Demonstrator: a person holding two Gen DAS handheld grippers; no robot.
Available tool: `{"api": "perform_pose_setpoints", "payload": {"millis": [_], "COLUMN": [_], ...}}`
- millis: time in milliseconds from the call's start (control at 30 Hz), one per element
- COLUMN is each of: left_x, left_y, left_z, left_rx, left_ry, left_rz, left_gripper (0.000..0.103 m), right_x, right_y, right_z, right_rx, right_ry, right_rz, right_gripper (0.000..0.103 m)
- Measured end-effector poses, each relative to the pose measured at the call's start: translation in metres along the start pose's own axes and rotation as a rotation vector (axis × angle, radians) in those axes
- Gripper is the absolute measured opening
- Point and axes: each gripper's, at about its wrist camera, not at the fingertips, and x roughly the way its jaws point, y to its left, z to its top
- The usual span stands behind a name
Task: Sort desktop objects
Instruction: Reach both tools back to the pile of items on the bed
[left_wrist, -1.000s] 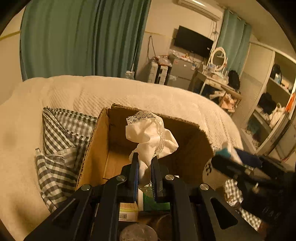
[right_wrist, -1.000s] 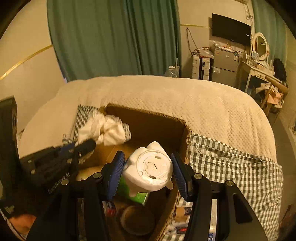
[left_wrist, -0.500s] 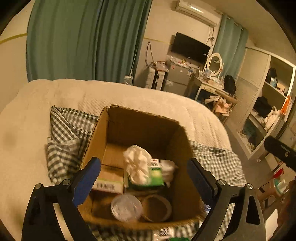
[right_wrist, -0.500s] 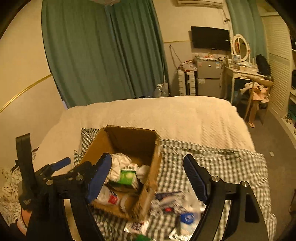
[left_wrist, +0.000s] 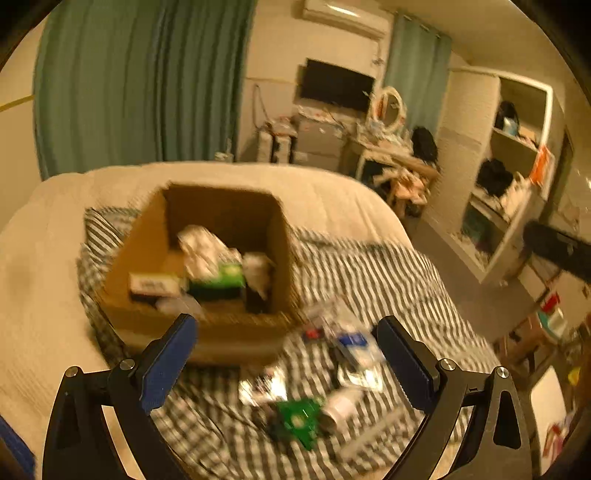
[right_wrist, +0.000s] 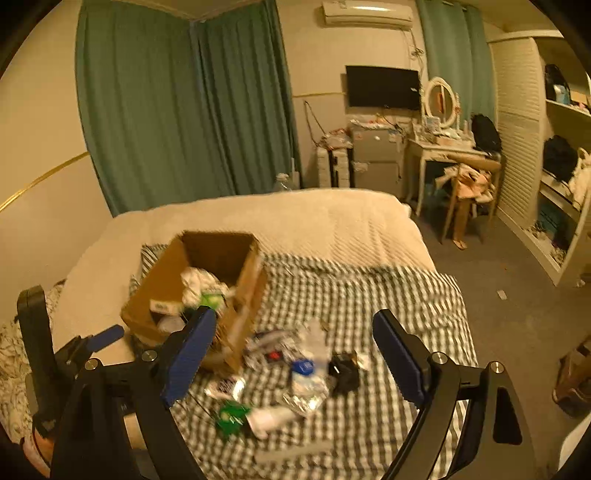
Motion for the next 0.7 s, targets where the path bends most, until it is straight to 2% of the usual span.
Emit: {"api": "perform_pose_setpoints", "payload": {"millis": [133, 300, 367, 500, 600, 633, 700], "left_x": [0.022, 0.054, 0.064, 0.083, 0.103, 0.113, 0.134], "left_y": [-0.023, -0.049, -0.06, -0.081, -0.09, -0.091, -0.087], "left_z": [-0.039, -0.084, -0.086, -0.084, -0.086, -0.089, -0.097], "left_rx": [0.038, 0.089, 0.118, 0.158, 0.207, 0.207, 0.169], "left_ry": [0.11, 0.17, 0.212, 0.207, 0.222, 0.239, 0.302], "left_rz": [-0.002, -0.044, -0.068, -0.113, -0.083, -0.062, -0.071], "left_gripper": [0.1, 0.1, 0.1, 0.1, 0.1, 0.098, 0.094], "right_x": [0.009, 0.032, 0.043, 0.065, 0.084, 0.091, 0.106], "right_y": [-0.023, -0.053, -0.062, -0.078, -0.085, -0.086, -0.088], "right_z": [-0.037, -0.078, -0.089, -0.104, -0.107, -0.108, -0.109], "right_rx": [0.018, 0.082, 0.097, 0.129, 0.14, 0.14, 0.132], "right_ry": [0.045, 0.125, 0.158, 0.196, 0.209, 0.211, 0.219], "right_rz": [-0.036, -0.032, -0.035, -0.026, -0.025, -0.026, -0.027], "right_gripper": [0.087, 0.087, 0.087, 0.087, 0.087, 0.087, 0.087]}}
